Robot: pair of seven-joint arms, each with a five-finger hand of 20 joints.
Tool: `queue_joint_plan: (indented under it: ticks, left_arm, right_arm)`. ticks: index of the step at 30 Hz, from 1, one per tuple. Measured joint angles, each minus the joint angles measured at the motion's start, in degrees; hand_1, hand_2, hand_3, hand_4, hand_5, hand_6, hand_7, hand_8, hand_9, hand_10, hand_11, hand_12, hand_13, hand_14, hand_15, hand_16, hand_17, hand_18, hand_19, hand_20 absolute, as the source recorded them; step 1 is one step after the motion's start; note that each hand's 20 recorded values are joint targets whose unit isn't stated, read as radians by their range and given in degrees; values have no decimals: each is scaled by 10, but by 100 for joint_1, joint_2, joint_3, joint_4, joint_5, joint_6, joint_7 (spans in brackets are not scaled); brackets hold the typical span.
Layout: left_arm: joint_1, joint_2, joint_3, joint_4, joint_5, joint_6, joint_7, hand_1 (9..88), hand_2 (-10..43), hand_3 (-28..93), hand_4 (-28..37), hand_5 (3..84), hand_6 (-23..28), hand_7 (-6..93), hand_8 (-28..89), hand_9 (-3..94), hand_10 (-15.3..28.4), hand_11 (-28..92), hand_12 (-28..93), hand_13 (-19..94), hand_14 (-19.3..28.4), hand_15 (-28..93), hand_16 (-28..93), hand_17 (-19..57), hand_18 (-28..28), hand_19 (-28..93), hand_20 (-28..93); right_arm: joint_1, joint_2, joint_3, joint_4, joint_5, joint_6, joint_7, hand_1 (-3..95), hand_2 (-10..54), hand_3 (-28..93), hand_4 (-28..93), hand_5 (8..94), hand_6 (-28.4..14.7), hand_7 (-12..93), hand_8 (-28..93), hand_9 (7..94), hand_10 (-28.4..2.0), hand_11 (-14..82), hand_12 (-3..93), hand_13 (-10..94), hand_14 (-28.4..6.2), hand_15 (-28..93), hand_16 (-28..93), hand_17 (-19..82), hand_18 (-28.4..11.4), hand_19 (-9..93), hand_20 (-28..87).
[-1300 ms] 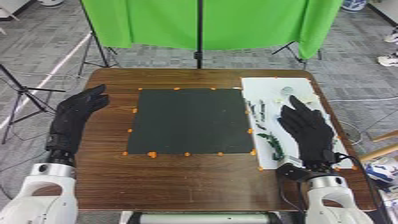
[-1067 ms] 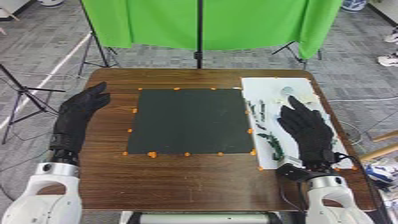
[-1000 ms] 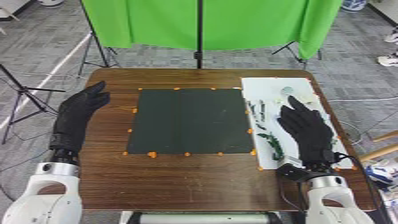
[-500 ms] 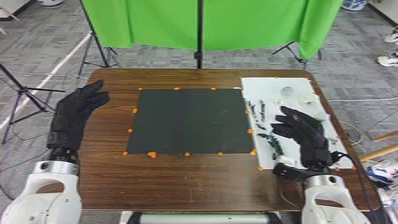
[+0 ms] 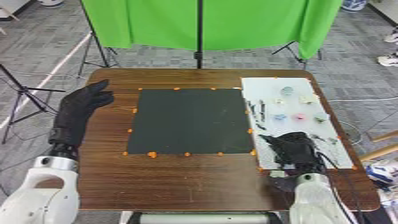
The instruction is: Arrange flowers
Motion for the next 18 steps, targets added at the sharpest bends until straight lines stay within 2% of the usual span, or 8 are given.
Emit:
queue_joint_plan:
  ticks: [3,8,18]
  left_arm:
    - [-11,21,-38,-8,38,-81,-59,237,68,634,-282,462,56,93,-47,458,157,186,129,364,204,226,-12,78,129,144,162]
    - [3,45,-88,-26,33,-83,-85,241,64,632,-281,462,57,94,-45,458,157,185,129,365,204,228,-13,79,130,149,163]
    - [10,85,-109,-39,26,-85,-112,247,55,632,-274,462,56,93,-46,459,158,185,130,366,204,229,-14,80,131,154,163]
  right_arm:
    - [30,-4,-89,10,-744,-207,242,325,-95,602,-232,649,-81,163,-50,737,-175,233,243,767,-96,603,312,454,-209,886,560]
    - [84,-12,-145,40,-1431,-205,155,328,-95,591,-227,652,-78,168,-50,739,-171,241,250,770,-95,616,319,463,-204,897,553]
    - [202,4,-64,-197,-157,-212,32,331,-95,603,-218,670,-73,181,-47,763,-163,284,276,795,-79,636,329,501,-195,928,543]
